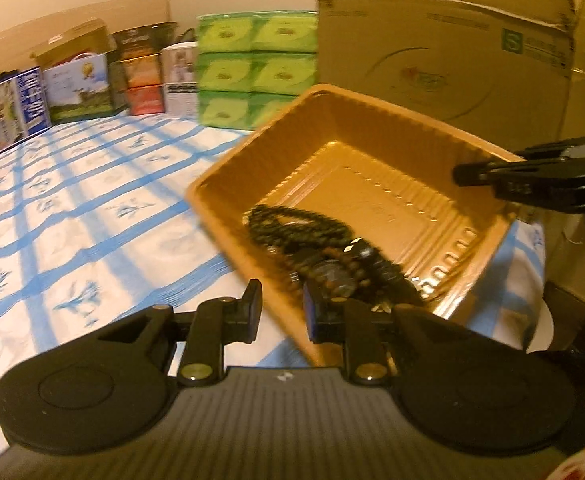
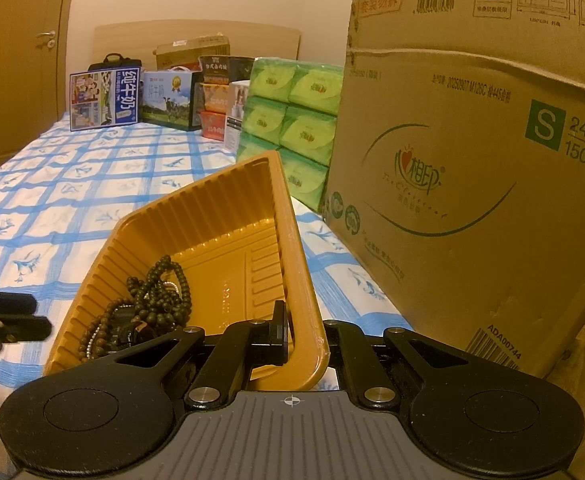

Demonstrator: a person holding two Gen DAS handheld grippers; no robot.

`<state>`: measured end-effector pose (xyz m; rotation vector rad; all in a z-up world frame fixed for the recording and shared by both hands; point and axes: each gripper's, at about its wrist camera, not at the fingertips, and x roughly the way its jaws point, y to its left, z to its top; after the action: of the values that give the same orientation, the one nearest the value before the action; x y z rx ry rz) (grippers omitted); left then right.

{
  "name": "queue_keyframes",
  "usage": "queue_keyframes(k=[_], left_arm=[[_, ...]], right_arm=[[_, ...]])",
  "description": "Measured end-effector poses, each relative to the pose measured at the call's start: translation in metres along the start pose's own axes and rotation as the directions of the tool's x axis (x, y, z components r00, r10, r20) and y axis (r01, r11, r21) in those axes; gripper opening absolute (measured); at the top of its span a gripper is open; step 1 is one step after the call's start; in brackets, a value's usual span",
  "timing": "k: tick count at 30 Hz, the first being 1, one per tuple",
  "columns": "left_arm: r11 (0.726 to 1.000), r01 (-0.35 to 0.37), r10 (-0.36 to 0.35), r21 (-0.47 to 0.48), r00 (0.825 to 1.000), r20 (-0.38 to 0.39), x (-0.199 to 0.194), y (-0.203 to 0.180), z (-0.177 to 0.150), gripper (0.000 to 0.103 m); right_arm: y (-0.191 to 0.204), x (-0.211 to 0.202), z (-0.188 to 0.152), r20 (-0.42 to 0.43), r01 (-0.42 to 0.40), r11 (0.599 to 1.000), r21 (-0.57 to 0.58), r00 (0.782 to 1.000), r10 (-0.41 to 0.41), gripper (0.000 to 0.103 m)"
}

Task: Organize jewelry
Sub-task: 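Lower the orange tray flat onto the bed cover with the right tool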

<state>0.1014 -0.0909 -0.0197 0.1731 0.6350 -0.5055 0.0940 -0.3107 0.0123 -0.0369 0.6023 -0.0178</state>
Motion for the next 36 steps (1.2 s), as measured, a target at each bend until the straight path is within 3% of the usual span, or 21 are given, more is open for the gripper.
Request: queue_keyframes(k=[7,15,24,29,30,32,33,34,36], left_arm=[[0.995,-0.080,0.079,-0.054,0.997,-0.018,-0.012,0.030,-0.014,0.019],[0.981,-0.149,0.144,-0.124,0.988,-0.053,-0.020,0.061,-0.028,0.019],[0.969,-0.168,0.156,-0.182,0.985,-0.080,-0.024,0.071,-0.038,0.020],[0.963,-0.166,0.150,-0.213,0.985,-0.091,-0.023,0.072,-0.042,0.020],[0.962,-0.166,0.149,-0.215,0.985,-0.093,-0.023,0.072,-0.043,0.021],[0.961,-0.167,0.149,-0.221,0.984,-0.094,-0.024,0.072,-0.043,0.026],[0.959,-0.168,0.151,-0.229,0.984,-0.093,-0.025,0.072,-0.043,0.027],[0.956,-0.171,0.153,-0.237,0.984,-0.092,-0.026,0.073,-0.044,0.029],[0.951,-0.181,0.163,-0.251,0.982,-0.091,-0.031,0.074,-0.044,0.033]], right_arm=[[-0.014,0.011,0.001,-0.013,-0.041,0.999,0.036,0.999,0.041,0.005],[-0.052,0.034,-0.005,-0.046,-0.125,0.979,0.158,0.990,0.134,0.006],[-0.088,0.055,-0.029,-0.054,-0.205,0.931,0.302,0.971,0.231,0.008],[-0.105,0.057,-0.040,-0.005,-0.266,0.876,0.402,0.956,0.292,0.008],[-0.107,0.056,-0.042,0.003,-0.273,0.863,0.424,0.954,0.301,0.013],[-0.112,0.052,-0.045,0.027,-0.274,0.842,0.465,0.955,0.296,0.042],[-0.115,0.049,-0.047,0.046,-0.275,0.831,0.483,0.956,0.290,0.068],[-0.117,0.045,-0.048,0.062,-0.269,0.824,0.498,0.959,0.276,0.074],[-0.119,0.037,-0.049,0.066,-0.262,0.814,0.518,0.961,0.267,0.074]])
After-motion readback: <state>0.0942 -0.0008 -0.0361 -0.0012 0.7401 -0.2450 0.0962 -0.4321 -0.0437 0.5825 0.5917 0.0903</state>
